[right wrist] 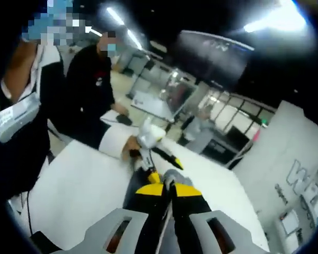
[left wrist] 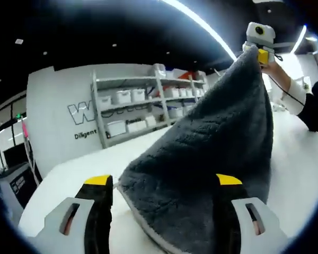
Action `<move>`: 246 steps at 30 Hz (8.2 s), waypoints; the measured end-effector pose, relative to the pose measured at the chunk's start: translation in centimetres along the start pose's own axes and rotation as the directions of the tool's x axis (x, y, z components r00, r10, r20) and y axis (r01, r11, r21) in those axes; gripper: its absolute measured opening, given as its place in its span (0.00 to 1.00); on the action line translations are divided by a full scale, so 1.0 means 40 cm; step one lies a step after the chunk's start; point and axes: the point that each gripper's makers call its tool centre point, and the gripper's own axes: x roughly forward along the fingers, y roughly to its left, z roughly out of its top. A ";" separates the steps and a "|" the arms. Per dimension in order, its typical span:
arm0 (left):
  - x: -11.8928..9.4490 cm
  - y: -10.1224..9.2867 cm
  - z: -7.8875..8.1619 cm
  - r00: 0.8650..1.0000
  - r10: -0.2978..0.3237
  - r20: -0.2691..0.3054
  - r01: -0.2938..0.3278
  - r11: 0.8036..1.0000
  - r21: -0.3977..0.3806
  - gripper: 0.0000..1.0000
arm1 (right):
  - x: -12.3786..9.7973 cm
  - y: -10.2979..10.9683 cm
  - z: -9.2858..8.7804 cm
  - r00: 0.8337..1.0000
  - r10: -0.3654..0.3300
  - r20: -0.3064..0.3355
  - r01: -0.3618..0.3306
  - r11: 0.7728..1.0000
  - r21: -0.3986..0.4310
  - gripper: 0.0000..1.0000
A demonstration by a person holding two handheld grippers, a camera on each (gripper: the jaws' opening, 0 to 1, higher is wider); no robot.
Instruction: Open the folded towel by lifting each exposed corner and separating the folded layers until the towel lies flat within the target outline without major curled edges
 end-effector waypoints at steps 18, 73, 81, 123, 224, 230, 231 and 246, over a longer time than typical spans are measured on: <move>0.001 -0.073 0.079 0.991 -0.079 0.109 0.064 0.989 0.136 0.81 | 0.058 0.134 0.020 0.984 0.169 -0.063 -0.179 0.958 -0.224 0.00; 0.000 -0.152 0.129 0.980 -0.086 0.179 -0.011 0.876 0.482 0.81 | 0.187 0.512 -0.151 0.665 0.615 -0.423 -0.735 0.640 -0.225 0.00; 0.004 -0.172 0.124 0.978 -0.116 0.172 0.005 0.842 0.540 0.76 | 0.163 0.548 -0.197 0.573 0.658 -0.488 -0.798 0.584 -0.148 0.00; -0.052 -0.198 0.171 0.974 -0.099 0.203 -0.034 0.825 0.565 0.17 | -0.097 0.149 -0.004 0.975 0.220 -0.031 -0.220 0.942 -0.253 0.00; -0.148 -0.029 0.308 0.888 0.049 0.458 -0.115 0.986 0.117 0.05 | -0.356 -0.273 0.106 0.740 -0.624 0.251 0.615 0.779 0.124 0.00; -0.169 -0.023 0.350 0.869 0.034 0.493 -0.064 0.997 0.044 0.05 | -0.372 -0.268 0.122 0.735 -0.617 0.280 0.604 0.784 0.142 0.00; -0.170 -0.020 0.356 0.867 0.035 0.497 -0.063 0.997 0.040 0.05 | -0.375 -0.267 0.126 0.734 -0.617 0.284 0.605 0.784 0.142 0.00; -0.204 -0.013 0.487 0.843 -0.004 0.538 -0.054 0.994 0.092 0.05 | -0.434 -0.255 0.164 0.692 -0.632 0.350 0.623 0.767 0.152 0.00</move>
